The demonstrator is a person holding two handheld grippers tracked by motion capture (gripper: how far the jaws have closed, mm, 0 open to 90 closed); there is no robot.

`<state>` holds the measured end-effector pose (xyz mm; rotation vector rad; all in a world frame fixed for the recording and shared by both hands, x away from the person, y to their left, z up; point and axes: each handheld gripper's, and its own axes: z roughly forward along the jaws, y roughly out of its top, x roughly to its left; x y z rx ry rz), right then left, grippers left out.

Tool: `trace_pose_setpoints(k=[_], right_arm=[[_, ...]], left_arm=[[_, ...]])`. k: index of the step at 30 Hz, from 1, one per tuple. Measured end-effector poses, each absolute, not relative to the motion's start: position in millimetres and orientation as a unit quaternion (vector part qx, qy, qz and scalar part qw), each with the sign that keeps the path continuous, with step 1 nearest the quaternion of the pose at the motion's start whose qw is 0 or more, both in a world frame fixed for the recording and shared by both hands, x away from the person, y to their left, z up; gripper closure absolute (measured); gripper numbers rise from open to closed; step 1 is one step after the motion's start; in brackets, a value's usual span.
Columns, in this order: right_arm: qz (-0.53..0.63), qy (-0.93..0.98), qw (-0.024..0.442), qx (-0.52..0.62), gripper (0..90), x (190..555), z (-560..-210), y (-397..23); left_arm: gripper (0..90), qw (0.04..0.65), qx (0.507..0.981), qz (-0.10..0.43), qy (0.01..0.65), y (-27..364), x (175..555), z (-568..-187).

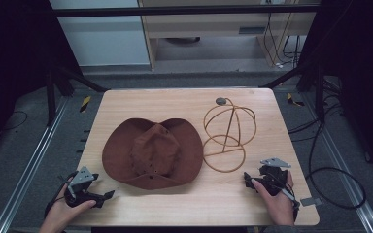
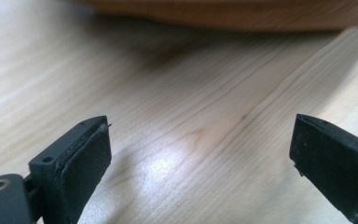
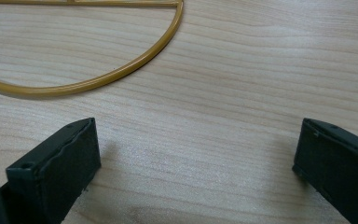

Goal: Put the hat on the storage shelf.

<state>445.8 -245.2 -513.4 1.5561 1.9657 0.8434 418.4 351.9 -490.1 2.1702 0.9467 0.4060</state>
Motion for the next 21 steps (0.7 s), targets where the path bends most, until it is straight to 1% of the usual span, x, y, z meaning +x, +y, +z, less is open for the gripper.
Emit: trace_pose_setpoints(k=[3,6,7,9,13,14,15,16,21], right_arm=[[0.309,0.720,0.245,0.571,0.4,445.8,-513.3,-245.0],[0.309,0.720,0.246,0.570,0.4,445.8,-513.4,-245.2],[0.309,0.720,0.246,0.571,0.4,445.8,-513.3,-245.1],[0.309,0.720,0.246,0.571,0.4,445.9,-513.4,-245.1],[0.309,0.720,0.246,0.571,0.4,445.8,-513.4,-245.1],[0.309,0.720,0.246,0.571,0.4,445.8,-513.3,-245.1],[0.309,0.720,0.246,0.570,0.4,445.8,-513.4,-245.2],[0.309,0.720,0.246,0.570,0.4,445.8,-513.4,-245.2],[0.310,0.720,0.245,0.571,0.4,445.8,-513.4,-245.1]], left_arm=[[4.5,0.386,0.840,0.157,0.348,347.1,410.0,-477.5],[3.9,0.396,0.840,0.163,0.332,342.5,406.8,-466.7],[3.9,0.409,0.837,0.166,0.322,337.5,405.5,-454.0],[3.9,0.418,0.835,0.170,0.315,332.7,406.0,-441.7],[3.8,0.422,0.837,0.170,0.303,324.2,411.7,-425.1],[3.8,0.418,0.842,0.168,0.297,316.0,417.5,-415.8],[3.8,0.418,0.842,0.168,0.297,316.0,417.5,-415.8],[3.8,0.403,0.852,0.170,0.289,305.0,424.2,-408.1],[4.1,0.391,0.860,0.166,0.282,285.8,438.3,-398.0]])
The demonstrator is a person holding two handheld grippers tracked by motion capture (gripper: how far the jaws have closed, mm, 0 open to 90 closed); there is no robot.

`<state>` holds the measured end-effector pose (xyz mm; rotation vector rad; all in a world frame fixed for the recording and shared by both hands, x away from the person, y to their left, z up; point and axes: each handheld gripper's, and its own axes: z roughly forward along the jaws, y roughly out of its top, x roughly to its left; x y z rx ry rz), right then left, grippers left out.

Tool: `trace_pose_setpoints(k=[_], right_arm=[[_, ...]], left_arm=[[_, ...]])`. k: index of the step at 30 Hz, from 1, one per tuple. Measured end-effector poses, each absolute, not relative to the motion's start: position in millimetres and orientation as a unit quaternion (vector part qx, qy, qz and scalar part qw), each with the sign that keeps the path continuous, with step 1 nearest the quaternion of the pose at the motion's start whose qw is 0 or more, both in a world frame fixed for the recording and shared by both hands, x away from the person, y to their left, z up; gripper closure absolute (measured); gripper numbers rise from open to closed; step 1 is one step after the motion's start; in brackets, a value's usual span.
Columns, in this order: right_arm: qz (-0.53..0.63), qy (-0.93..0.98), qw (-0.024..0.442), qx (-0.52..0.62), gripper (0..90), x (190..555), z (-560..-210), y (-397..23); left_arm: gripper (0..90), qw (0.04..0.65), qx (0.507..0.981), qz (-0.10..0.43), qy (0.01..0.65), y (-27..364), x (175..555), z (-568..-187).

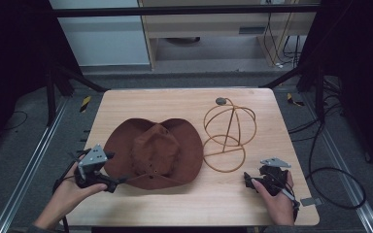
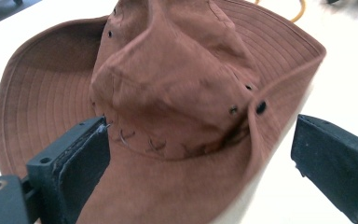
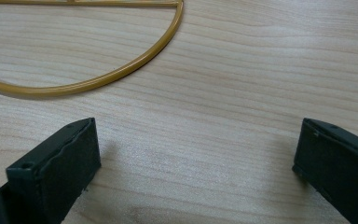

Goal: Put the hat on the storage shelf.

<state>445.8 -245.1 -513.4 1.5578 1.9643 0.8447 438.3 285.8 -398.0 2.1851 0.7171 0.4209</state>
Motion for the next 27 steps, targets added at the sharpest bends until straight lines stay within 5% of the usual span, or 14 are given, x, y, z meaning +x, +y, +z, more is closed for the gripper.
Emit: trace_pose_setpoints(k=[18,27], right_arm=[[0.310,0.719,0.246,0.571,0.6,447.0,-513.3,-245.6],[0.310,0.719,0.246,0.572,0.6,446.9,-513.3,-245.6]], left_arm=[[5.0,0.303,0.907,0.159,0.245,210.6,507.3,-358.5],[15.9,0.262,0.925,0.139,0.238,184.1,537.4,-364.9]])
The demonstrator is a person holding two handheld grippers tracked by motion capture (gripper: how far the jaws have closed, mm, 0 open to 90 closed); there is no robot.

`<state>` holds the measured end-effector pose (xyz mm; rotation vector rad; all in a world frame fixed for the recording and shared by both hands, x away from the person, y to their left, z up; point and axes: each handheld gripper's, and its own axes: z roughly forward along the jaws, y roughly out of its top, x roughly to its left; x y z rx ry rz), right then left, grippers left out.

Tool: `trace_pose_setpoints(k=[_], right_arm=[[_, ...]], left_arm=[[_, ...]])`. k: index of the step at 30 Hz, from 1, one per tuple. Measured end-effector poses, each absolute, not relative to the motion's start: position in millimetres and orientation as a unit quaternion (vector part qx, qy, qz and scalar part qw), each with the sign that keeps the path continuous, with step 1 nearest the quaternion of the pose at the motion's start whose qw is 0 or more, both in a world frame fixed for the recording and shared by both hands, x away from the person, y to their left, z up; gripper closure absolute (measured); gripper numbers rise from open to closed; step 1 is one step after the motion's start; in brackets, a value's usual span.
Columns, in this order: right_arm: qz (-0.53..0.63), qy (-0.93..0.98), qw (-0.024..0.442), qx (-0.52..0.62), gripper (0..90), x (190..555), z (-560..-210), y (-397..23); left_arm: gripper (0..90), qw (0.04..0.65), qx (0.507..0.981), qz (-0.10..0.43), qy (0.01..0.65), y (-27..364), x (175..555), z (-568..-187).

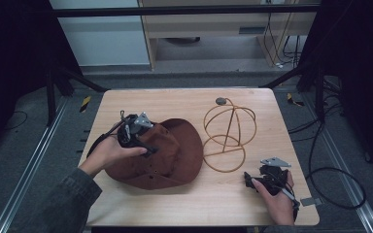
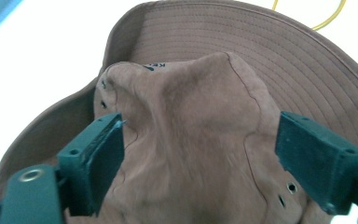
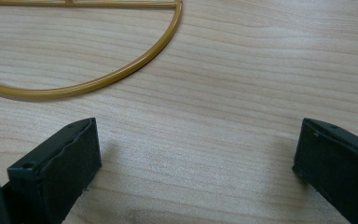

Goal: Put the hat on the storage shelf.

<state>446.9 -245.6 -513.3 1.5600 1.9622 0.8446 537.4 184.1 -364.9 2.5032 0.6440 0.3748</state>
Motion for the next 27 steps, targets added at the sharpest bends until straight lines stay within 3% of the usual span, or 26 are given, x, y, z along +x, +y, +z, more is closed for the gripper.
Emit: trace_pose_setpoints(k=[10,26,27], right_arm=[[0.310,0.720,0.246,0.570,0.5,447.3,-513.3,-245.9],[0.310,0.721,0.246,0.569,0.6,447.6,-513.3,-246.0],[0.311,0.721,0.246,0.569,0.6,447.7,-513.5,-246.1]], left_arm=[[43.5,0.214,0.937,0.120,0.247,176.2,555.3,-376.5],[63.8,0.202,0.939,0.092,0.264,174.8,568.1,-381.0],[71.8,0.198,0.940,0.088,0.264,174.4,569.1,-380.9]])
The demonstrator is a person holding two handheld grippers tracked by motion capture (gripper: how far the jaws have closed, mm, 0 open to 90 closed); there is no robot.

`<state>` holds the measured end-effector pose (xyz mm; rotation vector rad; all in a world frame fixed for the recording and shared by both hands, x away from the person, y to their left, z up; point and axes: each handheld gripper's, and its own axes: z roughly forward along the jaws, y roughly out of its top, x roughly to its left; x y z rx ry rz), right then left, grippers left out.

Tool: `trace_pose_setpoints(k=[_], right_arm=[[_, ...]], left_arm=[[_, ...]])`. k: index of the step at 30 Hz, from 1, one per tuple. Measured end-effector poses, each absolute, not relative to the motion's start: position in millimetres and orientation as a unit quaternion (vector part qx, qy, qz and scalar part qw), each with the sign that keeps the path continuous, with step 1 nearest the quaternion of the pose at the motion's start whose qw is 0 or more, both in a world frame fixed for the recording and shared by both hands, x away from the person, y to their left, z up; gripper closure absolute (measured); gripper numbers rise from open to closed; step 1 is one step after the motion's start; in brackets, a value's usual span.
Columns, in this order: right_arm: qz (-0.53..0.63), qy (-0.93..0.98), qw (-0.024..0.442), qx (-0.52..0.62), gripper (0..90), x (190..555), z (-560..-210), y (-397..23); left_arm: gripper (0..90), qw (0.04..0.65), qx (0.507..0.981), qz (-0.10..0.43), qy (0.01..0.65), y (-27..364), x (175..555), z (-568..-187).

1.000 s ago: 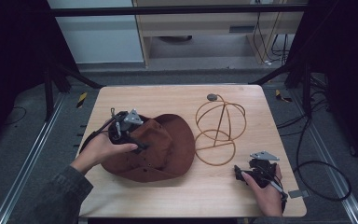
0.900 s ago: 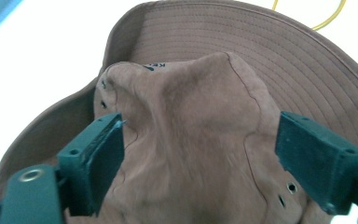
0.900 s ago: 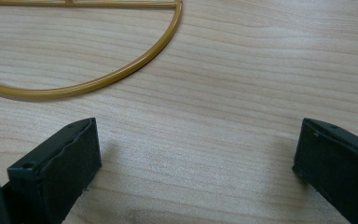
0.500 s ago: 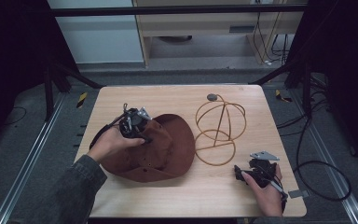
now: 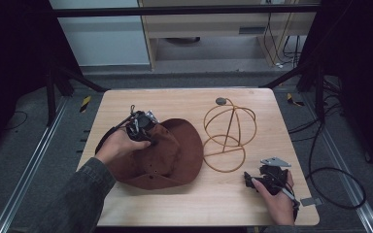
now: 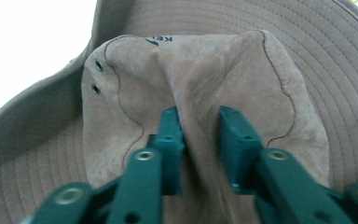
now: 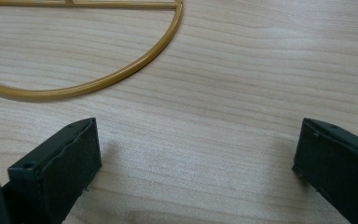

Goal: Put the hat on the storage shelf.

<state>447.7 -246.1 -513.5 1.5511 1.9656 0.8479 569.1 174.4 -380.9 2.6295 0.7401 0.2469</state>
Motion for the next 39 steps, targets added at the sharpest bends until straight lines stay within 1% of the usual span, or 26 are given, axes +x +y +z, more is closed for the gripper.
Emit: trace_pose_setpoints(k=[3,5,11,20,27,39], right_arm=[[0.310,0.721,0.246,0.569,0.6,447.6,-513.3,-246.1],[0.310,0.720,0.245,0.570,0.6,447.5,-513.2,-246.0],[0.310,0.720,0.245,0.570,0.6,447.5,-513.2,-246.0],[0.310,0.721,0.246,0.569,0.6,447.6,-513.3,-246.1],[0.310,0.721,0.246,0.569,0.6,447.6,-513.3,-246.1],[0.311,0.721,0.245,0.569,0.6,447.5,-513.2,-246.1]], left_arm=[[84.0,0.200,0.939,0.080,0.269,174.6,571.0,-380.4],[88.1,0.202,0.939,0.080,0.266,173.9,570.5,-379.1],[88.9,0.211,0.938,0.089,0.261,175.4,566.2,-370.8],[88.9,0.249,0.931,0.118,0.239,185.8,546.3,-341.2],[88.9,0.276,0.923,0.136,0.229,201.3,530.2,-317.3],[88.9,0.289,0.917,0.164,0.221,216.1,509.2,-295.6]])
